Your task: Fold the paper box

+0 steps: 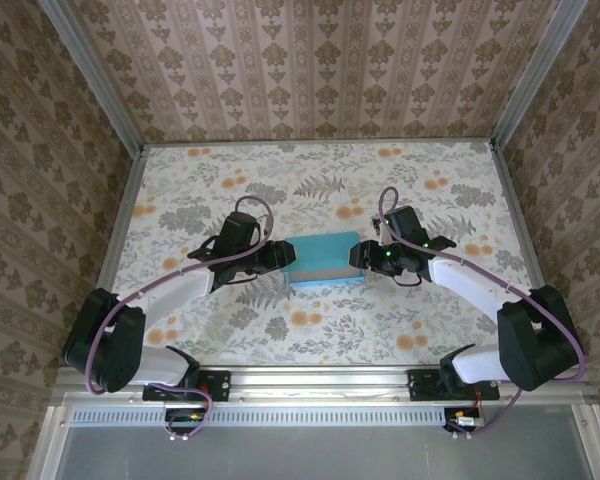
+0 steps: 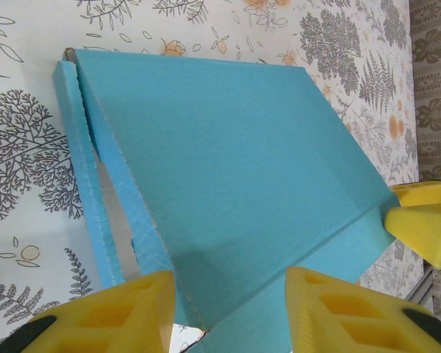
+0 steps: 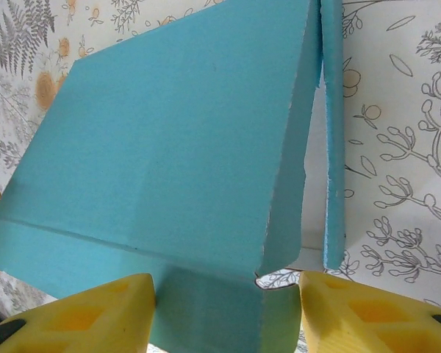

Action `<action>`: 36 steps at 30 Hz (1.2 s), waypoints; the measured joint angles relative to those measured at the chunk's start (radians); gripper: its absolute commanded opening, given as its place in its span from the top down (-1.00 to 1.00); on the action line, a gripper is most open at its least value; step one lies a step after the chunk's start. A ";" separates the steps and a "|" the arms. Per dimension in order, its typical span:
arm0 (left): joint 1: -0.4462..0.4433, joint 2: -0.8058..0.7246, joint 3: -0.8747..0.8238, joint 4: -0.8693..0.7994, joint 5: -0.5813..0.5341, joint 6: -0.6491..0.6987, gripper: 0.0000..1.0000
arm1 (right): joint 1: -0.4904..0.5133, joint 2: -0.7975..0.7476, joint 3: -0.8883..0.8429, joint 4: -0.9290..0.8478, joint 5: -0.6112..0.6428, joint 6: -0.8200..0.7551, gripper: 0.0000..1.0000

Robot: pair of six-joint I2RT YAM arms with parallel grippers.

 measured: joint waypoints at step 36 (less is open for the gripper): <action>-0.027 0.093 -0.013 0.082 -0.005 -0.046 0.17 | -0.011 0.093 0.040 0.027 0.015 -0.051 0.11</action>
